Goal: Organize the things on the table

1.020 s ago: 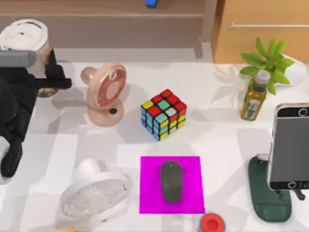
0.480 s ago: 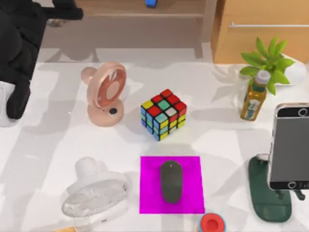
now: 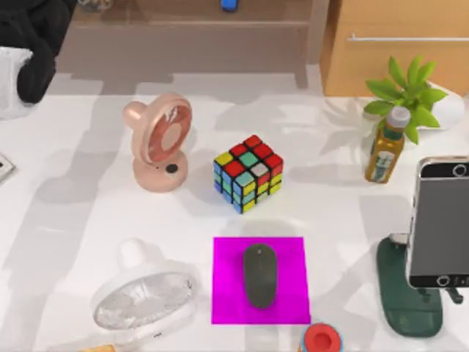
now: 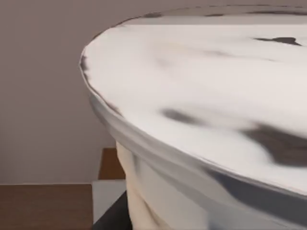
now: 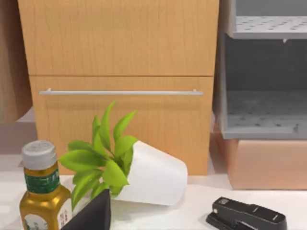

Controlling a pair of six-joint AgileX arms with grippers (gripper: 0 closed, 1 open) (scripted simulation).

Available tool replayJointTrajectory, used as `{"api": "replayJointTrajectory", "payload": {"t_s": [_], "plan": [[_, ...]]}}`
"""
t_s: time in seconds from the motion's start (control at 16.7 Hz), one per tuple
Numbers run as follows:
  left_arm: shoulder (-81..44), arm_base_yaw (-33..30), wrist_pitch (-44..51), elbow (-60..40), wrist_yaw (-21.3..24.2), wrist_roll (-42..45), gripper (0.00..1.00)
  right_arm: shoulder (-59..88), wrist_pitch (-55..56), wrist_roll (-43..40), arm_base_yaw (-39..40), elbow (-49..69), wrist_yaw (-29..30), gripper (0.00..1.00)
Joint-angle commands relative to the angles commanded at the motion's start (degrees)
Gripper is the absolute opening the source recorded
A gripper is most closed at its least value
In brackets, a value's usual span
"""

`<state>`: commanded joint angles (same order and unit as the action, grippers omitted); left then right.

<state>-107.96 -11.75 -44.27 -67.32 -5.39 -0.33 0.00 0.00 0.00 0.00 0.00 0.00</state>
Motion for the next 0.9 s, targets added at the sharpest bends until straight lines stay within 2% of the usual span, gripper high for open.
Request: {"api": "replayJointTrajectory", "payload": {"t_s": [0.42,0.9], "plan": [[-3.9,1.0,15.2,-11.6,-2.1,-0.1,0.00,0.0,0.0,0.0,0.0,0.0,0.0,1.00],[-4.4,0.7,17.3,-12.8,-2.4,-0.1,0.00,0.0,0.0,0.0,0.0,0.0,0.0,1.00]]}}
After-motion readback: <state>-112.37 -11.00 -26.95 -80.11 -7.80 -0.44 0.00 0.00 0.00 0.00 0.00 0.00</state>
